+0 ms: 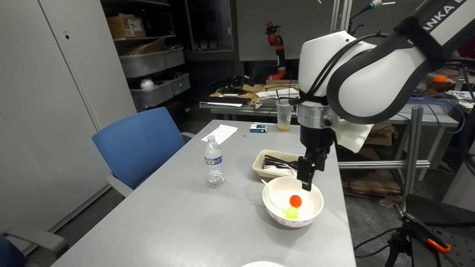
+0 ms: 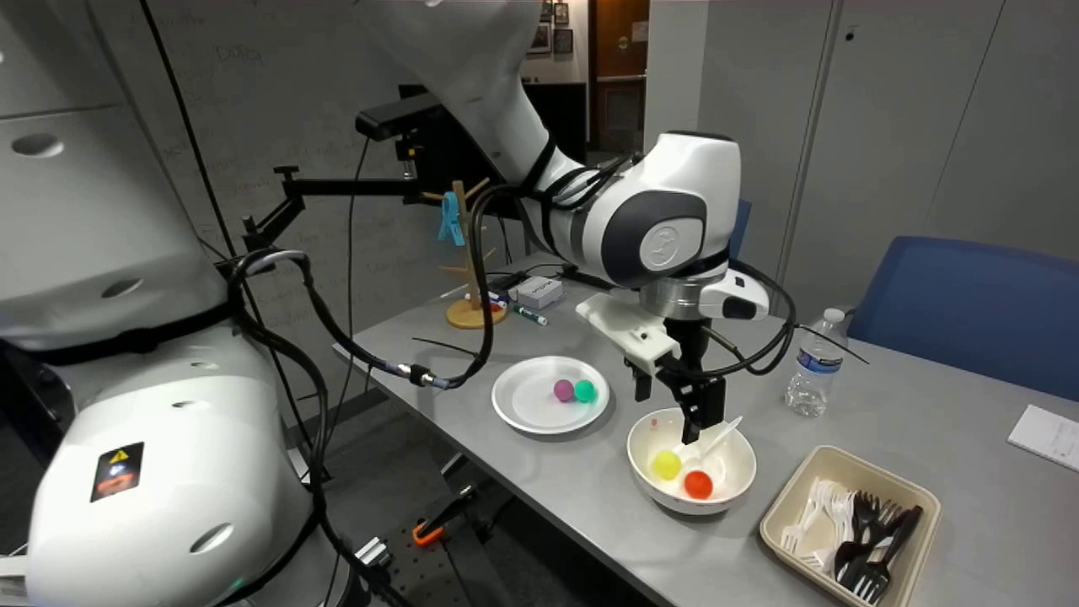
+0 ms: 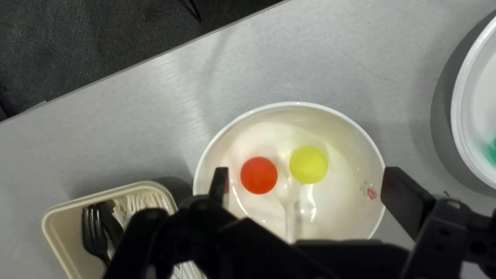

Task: Move the balls from the bowl to the plate

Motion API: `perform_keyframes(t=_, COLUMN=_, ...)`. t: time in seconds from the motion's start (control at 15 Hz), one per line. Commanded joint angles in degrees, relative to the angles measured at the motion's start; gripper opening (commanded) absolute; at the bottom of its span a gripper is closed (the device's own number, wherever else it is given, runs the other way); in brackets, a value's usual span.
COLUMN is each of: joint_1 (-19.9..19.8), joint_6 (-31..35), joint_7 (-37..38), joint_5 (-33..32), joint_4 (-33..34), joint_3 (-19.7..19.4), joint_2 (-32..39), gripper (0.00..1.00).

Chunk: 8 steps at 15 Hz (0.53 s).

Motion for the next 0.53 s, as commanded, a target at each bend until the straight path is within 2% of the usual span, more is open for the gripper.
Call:
perform_keyframes(t=0.0, joint_1=0.3, joint_6=-0.3, joint_7=-3.2, joint_5=-0.3, joint_4=2.3, joint_3=-0.3, joint_2=4.9, gripper=1.00)
perform_keyframes(t=0.27, joint_1=-0.2, joint_6=-0.8, joint_7=-9.0, joint_5=1.6, joint_4=5.4, joint_3=-0.4, joint_2=10.1, gripper=1.00)
perform_keyframes(t=0.47, joint_1=-0.7, joint_6=-1.0, joint_7=-10.7, joint_5=0.8, joint_4=8.9, joint_3=-0.8, joint_2=13.7, gripper=1.00)
